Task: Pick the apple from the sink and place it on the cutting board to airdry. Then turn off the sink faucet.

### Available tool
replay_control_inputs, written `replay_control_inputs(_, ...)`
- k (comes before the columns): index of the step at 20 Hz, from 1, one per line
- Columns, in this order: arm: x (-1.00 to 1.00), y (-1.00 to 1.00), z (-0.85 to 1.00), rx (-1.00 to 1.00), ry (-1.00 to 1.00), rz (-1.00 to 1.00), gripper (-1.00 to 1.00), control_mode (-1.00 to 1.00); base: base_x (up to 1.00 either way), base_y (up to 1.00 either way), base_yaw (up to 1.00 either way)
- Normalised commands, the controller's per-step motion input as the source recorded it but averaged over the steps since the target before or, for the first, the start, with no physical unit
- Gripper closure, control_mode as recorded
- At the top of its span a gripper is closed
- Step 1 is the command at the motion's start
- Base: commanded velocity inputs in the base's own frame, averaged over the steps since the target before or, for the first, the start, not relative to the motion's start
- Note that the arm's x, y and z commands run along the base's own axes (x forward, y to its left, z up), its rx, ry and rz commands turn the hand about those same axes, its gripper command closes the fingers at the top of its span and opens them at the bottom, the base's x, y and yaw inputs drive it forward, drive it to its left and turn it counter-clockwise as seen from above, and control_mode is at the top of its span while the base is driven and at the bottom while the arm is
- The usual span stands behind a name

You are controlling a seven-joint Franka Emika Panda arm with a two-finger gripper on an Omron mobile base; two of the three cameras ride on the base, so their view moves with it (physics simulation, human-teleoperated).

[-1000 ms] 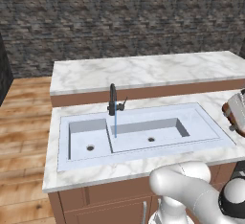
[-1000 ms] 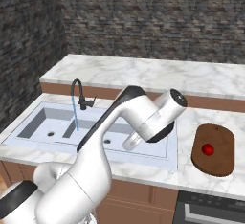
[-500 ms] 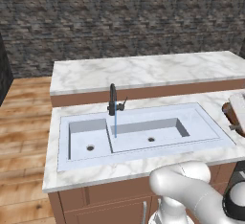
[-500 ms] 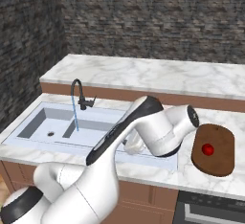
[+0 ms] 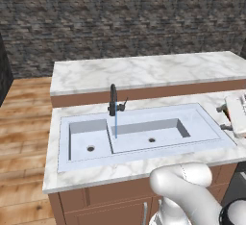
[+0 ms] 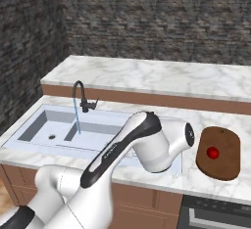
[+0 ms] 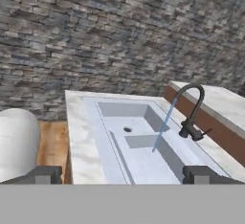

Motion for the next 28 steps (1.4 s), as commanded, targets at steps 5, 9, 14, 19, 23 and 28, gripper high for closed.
replay_control_inputs(5,0.0,0.17,-0.02,0.29,0.0,0.0,-1.0,-1.0,0.0,0.0,0.0)
replay_control_inputs(9,0.09,0.39,0.0,0.08,0.0,0.05,-1.0,-1.0,0.0,0.0,0.0)
replay_control_inputs(14,0.21,0.41,0.0,0.0,0.0,0.03,-1.0,-1.0,0.0,0.0,0.0)
replay_control_inputs(19,0.23,0.25,0.0,0.0,0.0,0.03,-1.0,-1.0,0.0,0.0,0.0)
replay_control_inputs(23,0.14,0.07,-0.08,0.0,0.0,0.04,-1.0,-1.0,0.0,0.0,0.0)
replay_control_inputs(28,0.13,0.05,-0.04,0.02,0.0,0.03,-1.0,-1.0,0.0,0.0,0.0)
